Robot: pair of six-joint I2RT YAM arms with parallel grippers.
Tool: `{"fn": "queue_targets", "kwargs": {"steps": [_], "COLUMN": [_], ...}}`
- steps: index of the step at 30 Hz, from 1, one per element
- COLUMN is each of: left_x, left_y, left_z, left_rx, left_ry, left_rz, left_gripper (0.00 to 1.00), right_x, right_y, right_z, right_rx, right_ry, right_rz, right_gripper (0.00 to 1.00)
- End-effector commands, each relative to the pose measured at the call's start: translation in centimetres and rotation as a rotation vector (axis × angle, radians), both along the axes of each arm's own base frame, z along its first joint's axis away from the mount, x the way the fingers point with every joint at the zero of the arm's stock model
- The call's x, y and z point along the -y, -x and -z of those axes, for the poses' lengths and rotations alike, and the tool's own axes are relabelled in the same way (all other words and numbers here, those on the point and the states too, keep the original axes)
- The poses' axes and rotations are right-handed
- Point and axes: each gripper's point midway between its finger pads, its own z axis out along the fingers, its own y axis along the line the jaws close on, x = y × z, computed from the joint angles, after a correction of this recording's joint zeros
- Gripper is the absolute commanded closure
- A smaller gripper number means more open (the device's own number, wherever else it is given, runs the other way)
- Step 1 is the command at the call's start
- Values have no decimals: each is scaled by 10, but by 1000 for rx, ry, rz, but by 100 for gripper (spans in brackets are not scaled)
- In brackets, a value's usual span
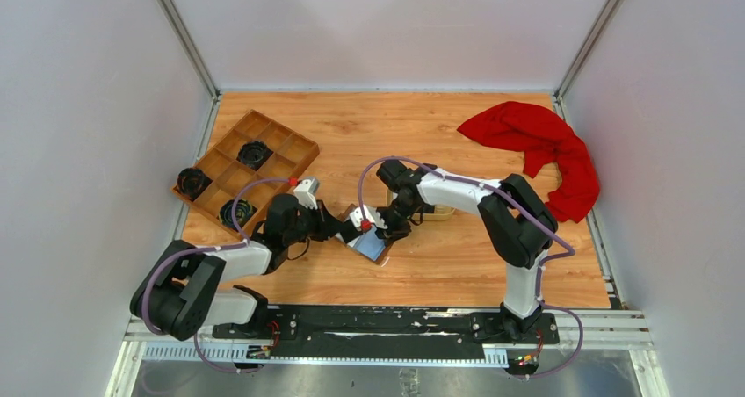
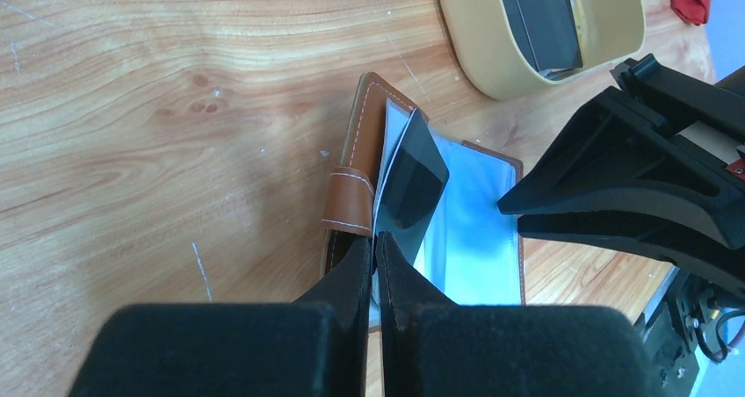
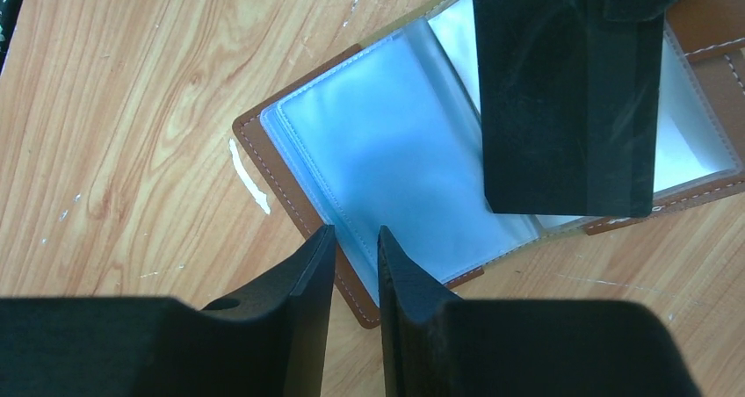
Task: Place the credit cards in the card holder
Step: Insert the credit card into the card holder.
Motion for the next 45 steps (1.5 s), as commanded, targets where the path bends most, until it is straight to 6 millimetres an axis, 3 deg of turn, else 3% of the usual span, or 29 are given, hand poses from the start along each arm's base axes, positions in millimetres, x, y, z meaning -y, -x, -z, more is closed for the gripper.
{"fn": "queue_targets", "kwargs": {"steps": [1,17,22,28,33,36,40,45], "left_x": [-5,-10,-4,-8,-9,-9,-9,-9], "left_y": [22,14,15,16,16,16,16,17], "left_z": [28,12,12,16,19,18,17,15], "left_rx": [-120,-79,-70,-68,-69,-65,-59,-54], "left_ry": [-36,-176,-202,-222,-233,-235,-233,-228], "left_rz": [10,33,53,47,50,51,53,54], "left_gripper": [100,100,100,100,100,100,100,100], "right_x": [7,6,-3,-14,-30,-45,-64,-73], "right_y": [8,8,8,-6,-10,-23,-46,-63], "right_z": [20,20,7,-37,-56,-67,-67,-53], "right_rx": [10,6,-69,-272,-371,-414,-441,-437], "right_ry": [80,86,55,-66,-124,-148,-140,-116], "right_rz": [-39,-30,22,156,188,226,297,345], "right_gripper": [73,74,72,69,67,67,72,87]}}
